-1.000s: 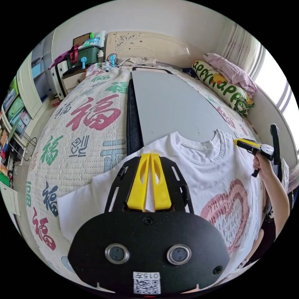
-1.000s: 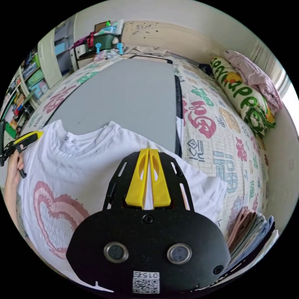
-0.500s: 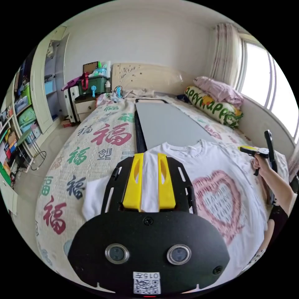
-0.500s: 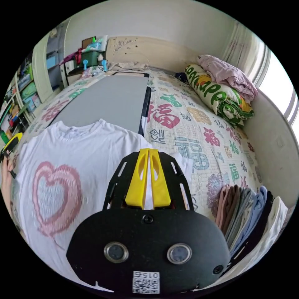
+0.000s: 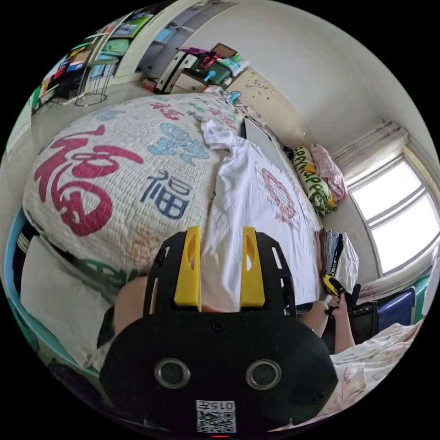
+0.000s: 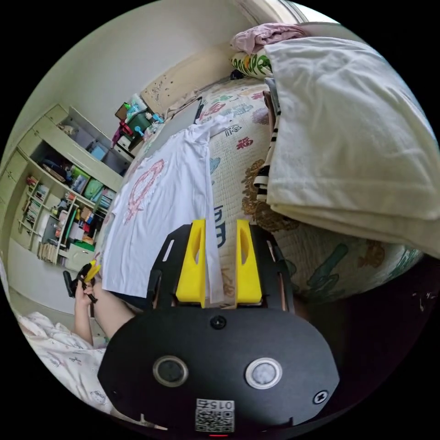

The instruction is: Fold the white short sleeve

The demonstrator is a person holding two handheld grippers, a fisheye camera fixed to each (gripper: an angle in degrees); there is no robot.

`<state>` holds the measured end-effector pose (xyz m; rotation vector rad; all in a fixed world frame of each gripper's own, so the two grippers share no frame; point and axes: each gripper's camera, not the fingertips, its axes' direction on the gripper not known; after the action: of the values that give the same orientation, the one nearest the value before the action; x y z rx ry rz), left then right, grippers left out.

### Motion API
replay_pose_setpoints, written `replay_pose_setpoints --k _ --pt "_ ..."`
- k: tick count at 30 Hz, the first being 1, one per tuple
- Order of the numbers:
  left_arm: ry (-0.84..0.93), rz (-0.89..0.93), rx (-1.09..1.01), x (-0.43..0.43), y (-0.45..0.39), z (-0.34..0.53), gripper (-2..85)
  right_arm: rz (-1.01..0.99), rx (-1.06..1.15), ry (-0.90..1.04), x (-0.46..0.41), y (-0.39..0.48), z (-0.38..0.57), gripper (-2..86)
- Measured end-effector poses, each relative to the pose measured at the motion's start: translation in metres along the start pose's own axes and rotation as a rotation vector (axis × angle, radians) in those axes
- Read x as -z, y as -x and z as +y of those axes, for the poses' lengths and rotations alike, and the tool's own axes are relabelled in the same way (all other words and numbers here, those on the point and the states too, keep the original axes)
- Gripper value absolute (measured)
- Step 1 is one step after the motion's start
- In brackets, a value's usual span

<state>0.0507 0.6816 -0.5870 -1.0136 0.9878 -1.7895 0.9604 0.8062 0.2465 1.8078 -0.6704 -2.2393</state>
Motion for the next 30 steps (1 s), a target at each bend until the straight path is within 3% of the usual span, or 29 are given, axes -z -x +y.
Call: replay_pose_setpoints --k 5,10,20,30 --pt "0.065 -0.014 0.006 0.010 0.004 -0.004 13.7 0.005 -0.021 0.154 0.028 -0.005 0.001 13.3" --pt "0.128 -0.087 -0.050 0.012 -0.013 -0.015 13.9 0.024 -0.022 0.156 0.066 -0.007 0.004 13.4" --pt "0.213 -0.042 -0.078 0.040 -0.019 -0.028 9.9 0.012 0.028 0.217 0.129 -0.023 0.028 10.2" --pt "0.232 -0.072 -0.081 0.067 -0.033 -0.052 6.2 0.033 0.074 0.277 0.146 -0.036 0.047 9.0"
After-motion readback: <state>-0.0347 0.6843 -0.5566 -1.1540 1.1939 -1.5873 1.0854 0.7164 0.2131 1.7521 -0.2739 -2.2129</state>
